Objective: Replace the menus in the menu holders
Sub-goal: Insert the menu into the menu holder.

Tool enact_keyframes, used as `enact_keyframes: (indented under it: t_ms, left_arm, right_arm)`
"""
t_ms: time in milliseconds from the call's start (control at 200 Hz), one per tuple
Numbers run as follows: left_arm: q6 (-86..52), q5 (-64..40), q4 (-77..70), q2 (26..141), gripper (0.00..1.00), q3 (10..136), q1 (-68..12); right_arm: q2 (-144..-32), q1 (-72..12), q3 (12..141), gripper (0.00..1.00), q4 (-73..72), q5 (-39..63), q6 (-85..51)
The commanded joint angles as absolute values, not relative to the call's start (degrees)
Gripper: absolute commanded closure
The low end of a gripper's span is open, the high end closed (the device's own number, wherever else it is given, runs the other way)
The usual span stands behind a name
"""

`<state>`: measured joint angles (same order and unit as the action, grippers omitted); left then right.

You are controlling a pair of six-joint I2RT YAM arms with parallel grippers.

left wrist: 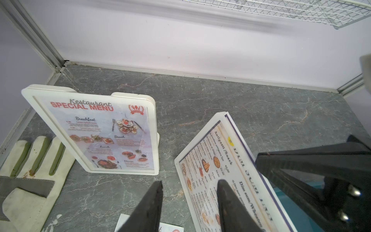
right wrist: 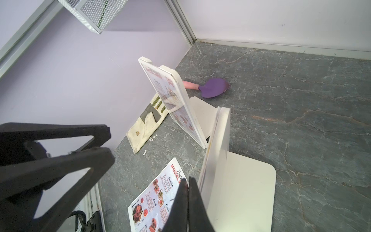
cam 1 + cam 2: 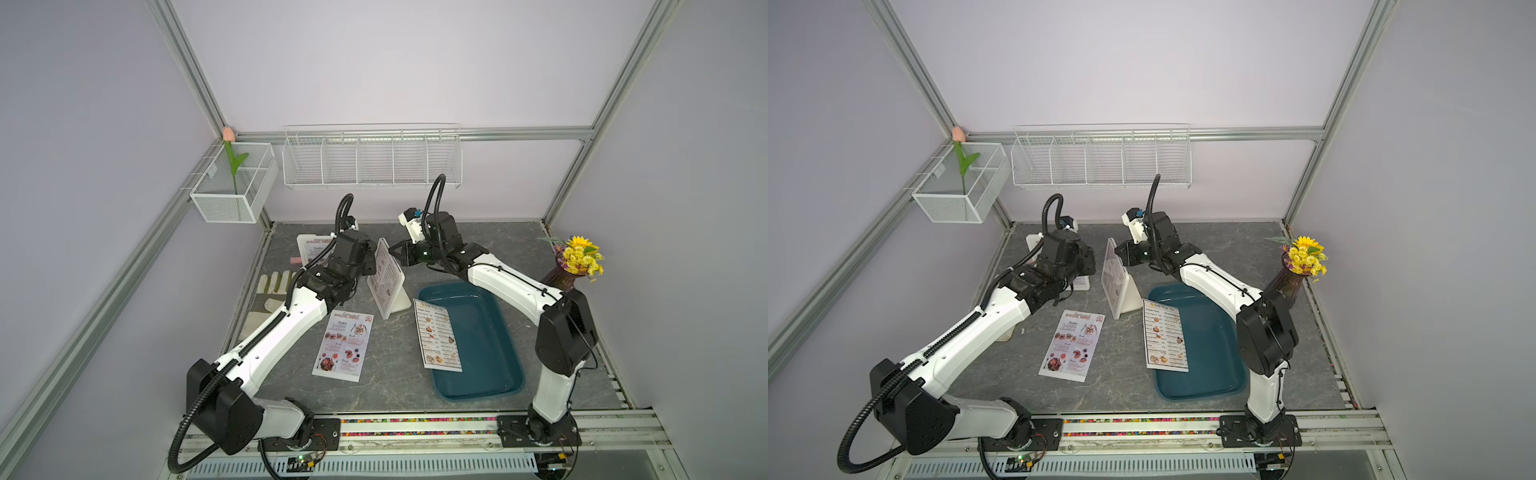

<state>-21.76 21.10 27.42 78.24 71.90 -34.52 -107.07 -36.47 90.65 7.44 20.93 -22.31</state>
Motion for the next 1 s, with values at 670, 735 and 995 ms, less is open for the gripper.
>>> enact_keyframes:
  t_ms: [670,735,995]
  left_arm:
    - [-21.5,22.1,26.7,78.2,0.53,72.4,-34.6]
    - [-21.6,22.1,26.6,78.3,0.53,72.6,-34.6]
    - [-21.3,22.0,26.7,78.6,0.53,73.1,-34.6]
  right_arm:
    - [-108.2,-36.3,91.6,0.93,7.0,22.8,-22.6]
    - [-107.6,-36.1,92.2,0.9,7.0,22.1,-22.5]
    - [-109.0,-35.6,94.9,0.92,7.5,22.1,-22.1]
